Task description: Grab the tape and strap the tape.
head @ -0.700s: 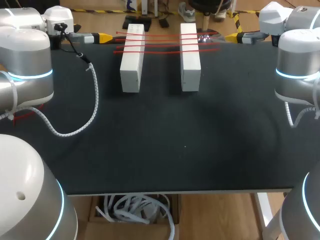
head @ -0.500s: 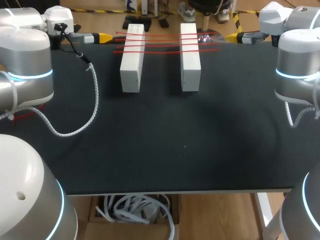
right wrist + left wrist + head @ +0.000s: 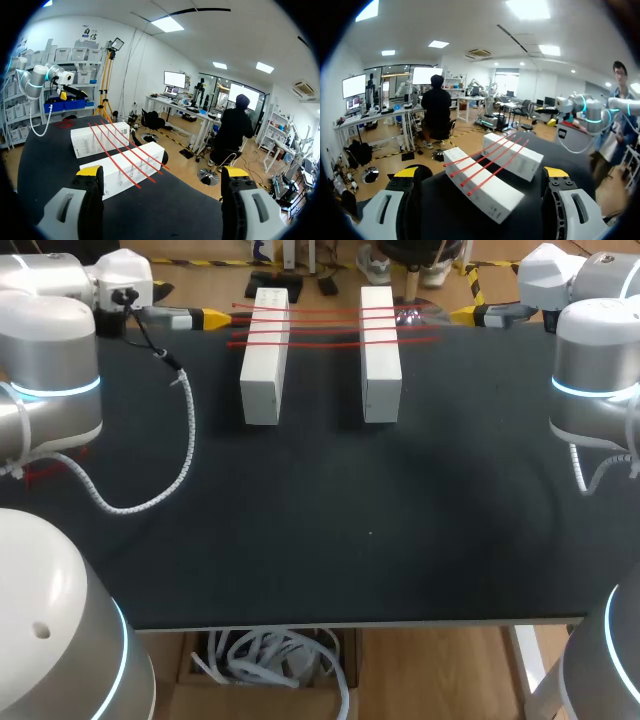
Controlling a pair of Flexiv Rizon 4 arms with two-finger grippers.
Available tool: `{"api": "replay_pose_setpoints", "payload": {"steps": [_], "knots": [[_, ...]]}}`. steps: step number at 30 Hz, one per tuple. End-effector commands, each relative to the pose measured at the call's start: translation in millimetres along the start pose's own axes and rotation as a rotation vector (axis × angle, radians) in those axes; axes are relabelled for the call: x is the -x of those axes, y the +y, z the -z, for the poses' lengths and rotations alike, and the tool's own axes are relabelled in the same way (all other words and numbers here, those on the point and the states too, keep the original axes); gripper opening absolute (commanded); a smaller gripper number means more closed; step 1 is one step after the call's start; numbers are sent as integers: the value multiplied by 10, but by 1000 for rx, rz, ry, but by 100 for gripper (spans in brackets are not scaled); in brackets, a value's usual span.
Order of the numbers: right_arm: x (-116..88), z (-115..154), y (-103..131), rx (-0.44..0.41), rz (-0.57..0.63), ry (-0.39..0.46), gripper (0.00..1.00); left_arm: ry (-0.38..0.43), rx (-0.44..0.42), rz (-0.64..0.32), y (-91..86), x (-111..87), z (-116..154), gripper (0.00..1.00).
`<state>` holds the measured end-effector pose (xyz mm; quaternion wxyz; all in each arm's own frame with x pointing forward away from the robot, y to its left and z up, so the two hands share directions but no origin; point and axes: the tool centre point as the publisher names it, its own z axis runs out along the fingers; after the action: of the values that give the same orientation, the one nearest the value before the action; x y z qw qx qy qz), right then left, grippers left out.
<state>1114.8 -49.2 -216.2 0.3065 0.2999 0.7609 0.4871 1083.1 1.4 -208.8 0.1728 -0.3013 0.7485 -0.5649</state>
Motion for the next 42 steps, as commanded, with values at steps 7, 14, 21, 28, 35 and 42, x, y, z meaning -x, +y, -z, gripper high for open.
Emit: {"api": "replay_pose_setpoints", "payload": {"steps": [7,14,21,28,35,42], "knots": [[1,2,-4,2,0,0,100,379,-29,-214,14,-117,13,100],[1,2,-4,2,0,0,100,448,-11,-236,137,-99,-111,86],[1,2,-4,2,0,0,100,453,-5,-225,357,12,-237,79],[1,2,-4,2,0,0,100,472,-21,-222,549,153,-346,56],[1,2,-4,2,0,0,100,477,-36,-207,700,246,-379,44],[1,2,-4,2,0,0,100,500,-30,-197,839,312,-429,37]]}}
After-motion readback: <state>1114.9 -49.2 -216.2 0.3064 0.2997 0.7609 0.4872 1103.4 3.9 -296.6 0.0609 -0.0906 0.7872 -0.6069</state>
